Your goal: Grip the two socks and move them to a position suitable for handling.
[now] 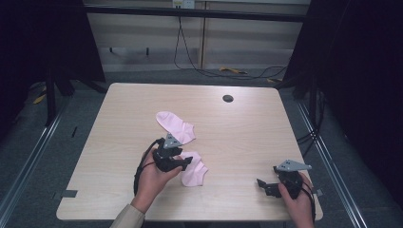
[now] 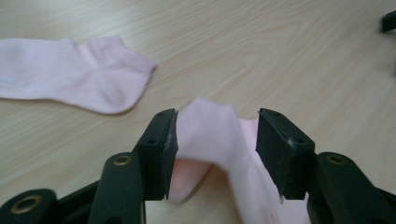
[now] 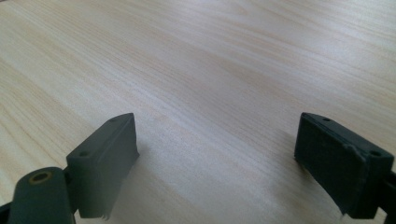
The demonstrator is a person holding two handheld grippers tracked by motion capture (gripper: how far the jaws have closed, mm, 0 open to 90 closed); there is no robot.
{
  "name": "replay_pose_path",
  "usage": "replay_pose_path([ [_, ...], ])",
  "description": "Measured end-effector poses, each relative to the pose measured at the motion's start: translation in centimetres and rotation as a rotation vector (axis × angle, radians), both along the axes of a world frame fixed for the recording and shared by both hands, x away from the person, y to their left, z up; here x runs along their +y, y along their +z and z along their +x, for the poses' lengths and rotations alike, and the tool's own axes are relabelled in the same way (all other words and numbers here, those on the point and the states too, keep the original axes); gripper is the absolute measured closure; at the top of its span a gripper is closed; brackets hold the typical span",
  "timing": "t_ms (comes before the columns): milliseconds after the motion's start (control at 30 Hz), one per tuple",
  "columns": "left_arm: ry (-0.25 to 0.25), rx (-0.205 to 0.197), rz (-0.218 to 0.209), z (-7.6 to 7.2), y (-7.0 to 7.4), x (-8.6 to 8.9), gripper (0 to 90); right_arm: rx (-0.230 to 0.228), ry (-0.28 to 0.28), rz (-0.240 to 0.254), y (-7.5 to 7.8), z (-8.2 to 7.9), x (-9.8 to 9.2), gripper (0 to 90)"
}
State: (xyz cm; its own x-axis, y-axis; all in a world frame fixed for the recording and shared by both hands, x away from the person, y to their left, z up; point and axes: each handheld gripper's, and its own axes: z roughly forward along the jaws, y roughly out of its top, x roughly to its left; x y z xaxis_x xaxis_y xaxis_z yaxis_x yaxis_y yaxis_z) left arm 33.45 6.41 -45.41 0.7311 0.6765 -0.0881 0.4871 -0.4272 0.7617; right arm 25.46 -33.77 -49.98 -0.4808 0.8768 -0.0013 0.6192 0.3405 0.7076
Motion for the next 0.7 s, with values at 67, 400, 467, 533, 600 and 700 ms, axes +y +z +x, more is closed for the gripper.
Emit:
replay_pose_path([
  [67, 0.005, -0.006, -0.018, 0.5, -0.2, 0.5, 46.6, 0.0, 0.0, 0.0, 0.0, 0.0, 0.0, 12.7],
  [400, 0.07, 0.017, -0.013, 3.0, -1.8, 2.7, 50.6, 0.001, 0.001, 0.0, 0.0, 0.0, 0.0, 12.7],
  [467, 0.078, 0.031, -0.017, 2.9, -2.1, 3.4, 52.6, 0.0, 0.005, 0.0, 0.0, 0.0, 0.0, 12.7],
  [533, 0.062, 0.064, -0.018, 2.5, -2.7, 3.8, 52.0, 0.0, 0.006, 0.0, 0.0, 0.0, 0.0, 12.7],
  [600, 0.064, 0.078, -0.041, 2.3, -3.1, 3.8, 51.4, -0.001, 0.004, -0.001, 0.0, 0.0, 0.0, 12.7],
  [700, 0.06, 0.083, -0.047, 2.4, -3.2, 3.6, 52.5, -0.002, 0.005, -0.002, 0.0, -0.1, 0.0, 12.8],
])
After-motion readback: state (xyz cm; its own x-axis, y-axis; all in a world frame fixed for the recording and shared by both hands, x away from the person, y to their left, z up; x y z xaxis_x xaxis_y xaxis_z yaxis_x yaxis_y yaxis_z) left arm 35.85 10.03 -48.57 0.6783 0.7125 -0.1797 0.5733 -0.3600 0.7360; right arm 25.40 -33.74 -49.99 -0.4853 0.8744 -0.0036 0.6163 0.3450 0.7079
